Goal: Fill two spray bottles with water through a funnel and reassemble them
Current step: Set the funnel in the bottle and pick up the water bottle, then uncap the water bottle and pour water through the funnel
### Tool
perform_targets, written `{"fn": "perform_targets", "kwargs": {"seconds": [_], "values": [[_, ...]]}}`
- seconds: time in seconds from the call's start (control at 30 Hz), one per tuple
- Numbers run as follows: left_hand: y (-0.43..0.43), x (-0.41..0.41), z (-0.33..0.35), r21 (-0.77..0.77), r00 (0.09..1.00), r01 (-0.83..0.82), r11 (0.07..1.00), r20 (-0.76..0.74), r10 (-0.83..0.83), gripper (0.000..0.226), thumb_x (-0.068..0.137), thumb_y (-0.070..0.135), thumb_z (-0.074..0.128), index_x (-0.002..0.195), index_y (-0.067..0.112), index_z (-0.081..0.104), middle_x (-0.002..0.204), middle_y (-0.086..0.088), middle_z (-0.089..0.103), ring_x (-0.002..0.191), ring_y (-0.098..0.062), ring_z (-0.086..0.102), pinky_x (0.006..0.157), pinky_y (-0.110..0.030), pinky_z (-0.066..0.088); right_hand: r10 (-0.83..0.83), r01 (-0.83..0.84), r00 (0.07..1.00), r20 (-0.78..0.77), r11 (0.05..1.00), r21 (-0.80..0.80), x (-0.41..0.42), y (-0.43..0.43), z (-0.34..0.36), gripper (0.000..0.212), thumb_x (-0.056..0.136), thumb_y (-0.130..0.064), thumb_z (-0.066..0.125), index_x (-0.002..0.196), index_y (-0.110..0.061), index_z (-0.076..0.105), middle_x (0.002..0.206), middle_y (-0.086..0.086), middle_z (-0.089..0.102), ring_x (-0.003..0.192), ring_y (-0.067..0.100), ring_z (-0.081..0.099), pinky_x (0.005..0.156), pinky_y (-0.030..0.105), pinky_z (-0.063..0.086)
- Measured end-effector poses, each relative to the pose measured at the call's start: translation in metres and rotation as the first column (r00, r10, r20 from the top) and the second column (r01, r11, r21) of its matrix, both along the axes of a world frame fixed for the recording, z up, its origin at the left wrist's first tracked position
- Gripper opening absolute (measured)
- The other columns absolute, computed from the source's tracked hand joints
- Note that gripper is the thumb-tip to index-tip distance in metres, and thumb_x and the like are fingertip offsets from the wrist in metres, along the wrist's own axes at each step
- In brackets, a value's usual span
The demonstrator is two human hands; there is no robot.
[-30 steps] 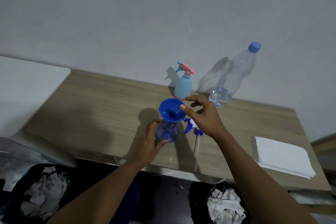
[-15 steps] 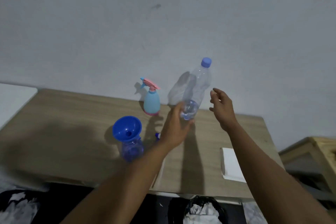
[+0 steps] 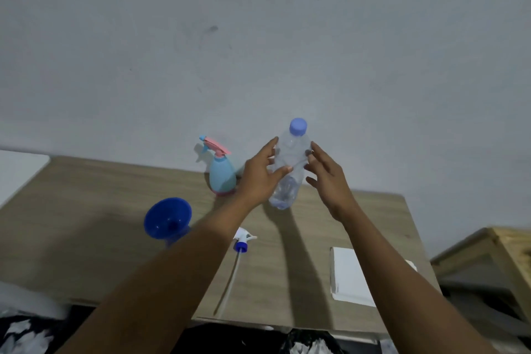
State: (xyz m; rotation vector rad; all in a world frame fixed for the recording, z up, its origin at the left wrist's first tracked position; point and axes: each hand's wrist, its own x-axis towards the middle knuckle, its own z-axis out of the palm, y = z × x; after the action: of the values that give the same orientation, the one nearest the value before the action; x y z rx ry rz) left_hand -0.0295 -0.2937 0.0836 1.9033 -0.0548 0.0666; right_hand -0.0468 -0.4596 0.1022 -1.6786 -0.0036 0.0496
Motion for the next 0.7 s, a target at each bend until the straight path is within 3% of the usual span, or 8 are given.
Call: {"fn": "perform_targets", "kwargs": {"seconds": [0.17, 0.33, 0.43, 0.53, 0.7], "values": [[0.002, -0.065, 0.011, -0.067, 0.999, 0.046, 0.997, 0.007, -0.046, 0.073, 0.090, 0.022, 0.072, 0.152, 0.028, 0.034, 0.138, 0.003, 0.058, 0.121, -0.013, 0.059, 0.093, -0.019, 0.052, 0.026, -0.026, 0.999, 0.041, 1.000, -0.012, -0.060, -0.013, 0.004, 0.046, 0.105, -0.023, 0.049, 0.150, -0.026, 0.041, 0.144, -0.006, 0.056, 0.129, 0.013, 0.057, 0.107, 0.033, 0.048], [0.009, -0.118, 0.011, -0.087, 0.994, 0.108, 0.990, 0.016, -0.107, 0.076, 0.086, 0.013, 0.076, 0.151, 0.028, 0.038, 0.127, 0.006, 0.063, 0.113, 0.000, 0.061, 0.084, -0.014, 0.054, 0.048, -0.047, 0.999, 0.018, 0.998, -0.039, -0.115, -0.023, -0.004, 0.045, 0.104, -0.019, 0.052, 0.149, -0.024, 0.047, 0.140, -0.005, 0.061, 0.124, 0.014, 0.062, 0.112, 0.046, 0.044], [0.014, -0.143, 0.007, -0.081, 0.992, 0.125, 0.989, 0.027, -0.124, 0.074, 0.086, 0.010, 0.075, 0.142, 0.041, 0.040, 0.122, 0.015, 0.064, 0.111, 0.008, 0.061, 0.082, -0.011, 0.052, 0.063, -0.062, 0.998, 0.011, 0.996, -0.059, -0.140, -0.024, -0.008, 0.047, 0.100, -0.024, 0.055, 0.147, -0.024, 0.049, 0.137, -0.007, 0.063, 0.125, 0.015, 0.061, 0.112, 0.048, 0.044], [0.018, -0.160, -0.001, -0.060, 0.992, 0.120, 0.991, 0.035, -0.118, 0.073, 0.085, 0.009, 0.076, 0.132, 0.053, 0.041, 0.118, 0.022, 0.066, 0.113, 0.005, 0.062, 0.088, -0.019, 0.055, 0.083, -0.083, 0.997, -0.003, 0.995, -0.063, -0.156, -0.025, -0.010, 0.044, 0.103, -0.016, 0.052, 0.146, -0.024, 0.051, 0.134, -0.008, 0.064, 0.121, 0.014, 0.064, 0.110, 0.047, 0.046], [0.023, -0.171, -0.015, -0.036, 0.995, 0.102, 0.994, 0.000, -0.103, 0.076, 0.085, 0.021, 0.077, 0.146, 0.045, 0.039, 0.128, 0.018, 0.063, 0.114, 0.003, 0.062, 0.096, -0.038, 0.056, 0.112, -0.112, 0.994, 0.003, 0.991, -0.067, -0.164, -0.027, -0.010, 0.041, 0.104, -0.014, 0.049, 0.143, -0.027, 0.054, 0.131, -0.008, 0.065, 0.112, 0.015, 0.068, 0.105, 0.044, 0.051]]}}
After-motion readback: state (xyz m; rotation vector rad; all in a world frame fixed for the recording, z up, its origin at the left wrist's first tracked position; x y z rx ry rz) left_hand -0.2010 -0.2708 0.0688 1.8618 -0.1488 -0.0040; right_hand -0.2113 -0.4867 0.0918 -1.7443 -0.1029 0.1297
